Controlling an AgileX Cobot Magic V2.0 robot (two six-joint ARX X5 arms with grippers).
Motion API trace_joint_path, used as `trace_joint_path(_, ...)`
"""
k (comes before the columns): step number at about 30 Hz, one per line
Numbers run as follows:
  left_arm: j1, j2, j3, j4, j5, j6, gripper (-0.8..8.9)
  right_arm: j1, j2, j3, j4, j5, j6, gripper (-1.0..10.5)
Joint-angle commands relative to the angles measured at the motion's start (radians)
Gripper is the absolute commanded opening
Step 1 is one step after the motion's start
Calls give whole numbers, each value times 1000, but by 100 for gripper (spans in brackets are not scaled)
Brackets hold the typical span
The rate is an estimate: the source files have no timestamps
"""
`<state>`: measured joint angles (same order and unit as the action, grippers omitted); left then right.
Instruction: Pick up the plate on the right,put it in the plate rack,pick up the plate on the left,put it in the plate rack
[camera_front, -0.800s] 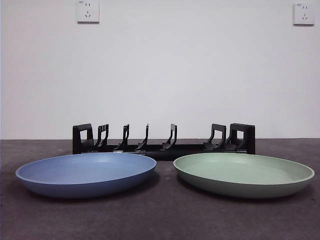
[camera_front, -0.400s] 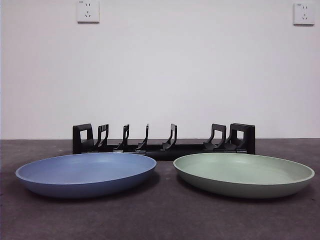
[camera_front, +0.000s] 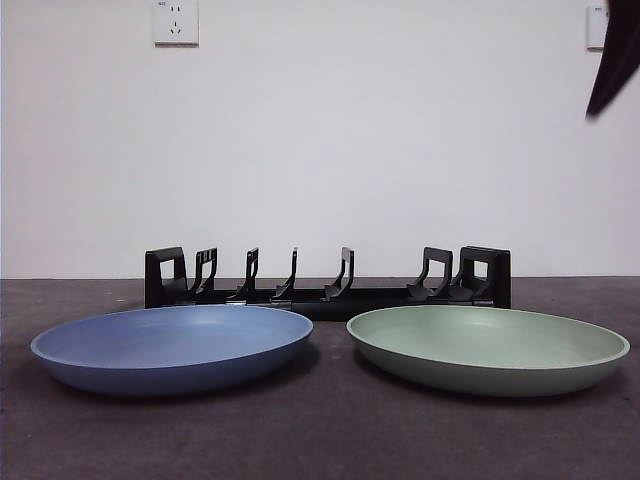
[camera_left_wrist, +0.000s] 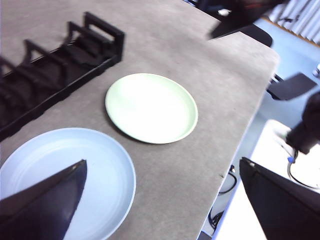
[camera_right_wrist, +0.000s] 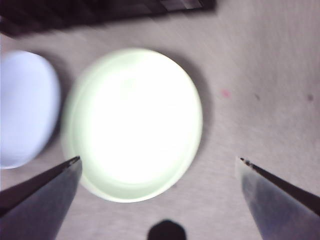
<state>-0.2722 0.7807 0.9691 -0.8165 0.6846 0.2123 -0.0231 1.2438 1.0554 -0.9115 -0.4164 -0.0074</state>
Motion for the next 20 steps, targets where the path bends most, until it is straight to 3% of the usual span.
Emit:
trace_joint_path(1,-17,8,1,27,4,28,628,24,109,0,15,37,8,531)
trace_joint_path(5,-42,25,1,45,4,29,629,80,263,0,61,58,8,531)
trace_joint_path(9,-56,41,1,47,3,29,628,125,336,0,109,134,8,523)
trace_joint_path(11,-63,48,1,47,4,29,629,140,365,0,126,159,8,459)
trace_joint_path(14,-79,53,1,47,4,40,629,148,397,0,149,160,8,404)
trace_joint_path(20,-114,56,1,47,3,72,629,148,445,0,167,163,8,396)
